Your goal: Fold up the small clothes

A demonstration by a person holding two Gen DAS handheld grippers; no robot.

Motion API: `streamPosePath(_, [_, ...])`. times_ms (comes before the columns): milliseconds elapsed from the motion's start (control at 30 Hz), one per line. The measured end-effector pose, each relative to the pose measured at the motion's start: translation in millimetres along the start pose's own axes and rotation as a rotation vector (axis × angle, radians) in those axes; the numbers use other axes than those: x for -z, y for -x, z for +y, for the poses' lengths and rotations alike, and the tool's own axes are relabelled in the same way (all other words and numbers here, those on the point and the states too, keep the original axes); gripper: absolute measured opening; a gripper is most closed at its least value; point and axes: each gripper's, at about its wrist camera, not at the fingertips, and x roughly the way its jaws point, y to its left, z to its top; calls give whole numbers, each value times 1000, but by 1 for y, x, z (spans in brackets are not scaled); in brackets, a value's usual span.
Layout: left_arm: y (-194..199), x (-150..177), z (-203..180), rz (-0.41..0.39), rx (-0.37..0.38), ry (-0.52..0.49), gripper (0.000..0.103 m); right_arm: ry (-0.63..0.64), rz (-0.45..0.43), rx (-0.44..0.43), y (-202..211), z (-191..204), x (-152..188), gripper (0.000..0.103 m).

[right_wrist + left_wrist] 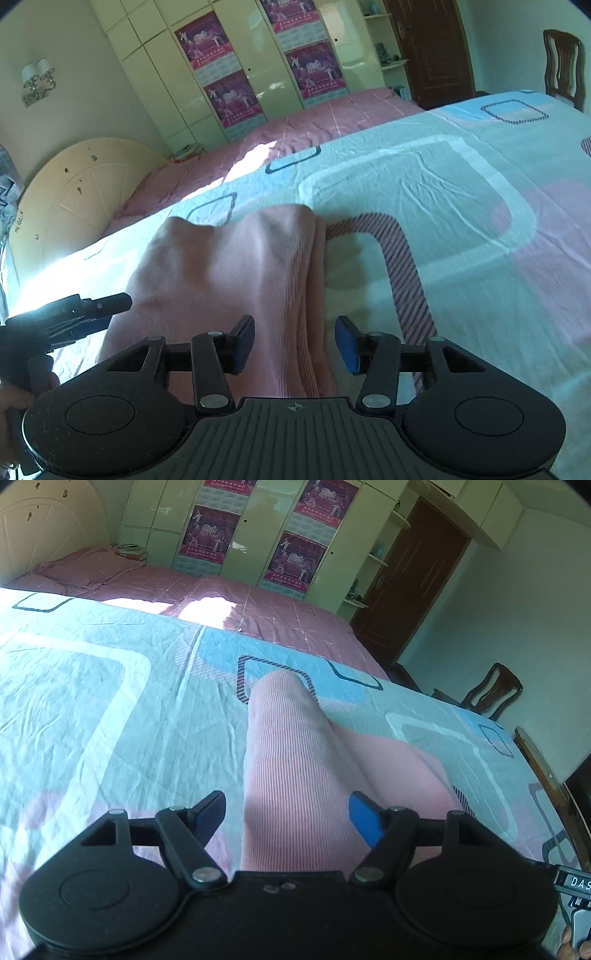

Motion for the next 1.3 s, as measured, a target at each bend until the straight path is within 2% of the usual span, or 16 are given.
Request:
streamPosePath(133, [-25, -11, 4, 13, -20, 34, 70, -89, 26, 6, -38, -5, -19, 48])
streamPosePath(267, [-36, -1, 14, 3, -43, 60, 66, -115, 22, 50, -65, -8, -34, 45])
streamPosePath(300, [-36, 4, 16, -15, -43, 68, 66, -119, 30, 50, -71, -9, -36, 28])
streamPosePath(333, [-35, 9, 16, -32, -45, 72, 66, -118, 31, 47, -75, -9, -37, 15])
streamPosePath(400, [-33, 15, 15, -59, -49, 83, 66, -42, 0, 101, -79, -3, -33, 11])
streamPosePath(467, [-32, 13, 10, -58, -57, 73, 66, -2, -10, 148, -84, -6, -28, 11])
streamPosePath(533, [-28, 5, 4, -64, -68, 39, 65, -27, -11, 136, -82, -11, -30, 11])
streamPosePath(633, [-24, -8, -2, -91, -65, 11, 64, 24, -96, 170, -68, -4, -38, 12])
streamPosePath(700, [-31, -18, -2, -76, -59, 11, 64, 76, -120, 168, -67, 4, -44, 12])
streamPosePath(867, [-55, -30, -1, -30, -93, 24, 65, 145, -86, 122, -91, 23, -52, 12])
streamPosePath(933, [-66, -26, 7, 9, -115, 41, 70, 166, -58, 151, -108, 21, -50, 12])
streamPosePath(1067, [-68, -21, 11, -4, -111, 43, 72, 155, -55, 170, -126, 8, -46, 11])
streamPosePath(1300, [-66, -24, 6, 11, -135, 28, 76, 205, -29, 167, -129, 9, -49, 11])
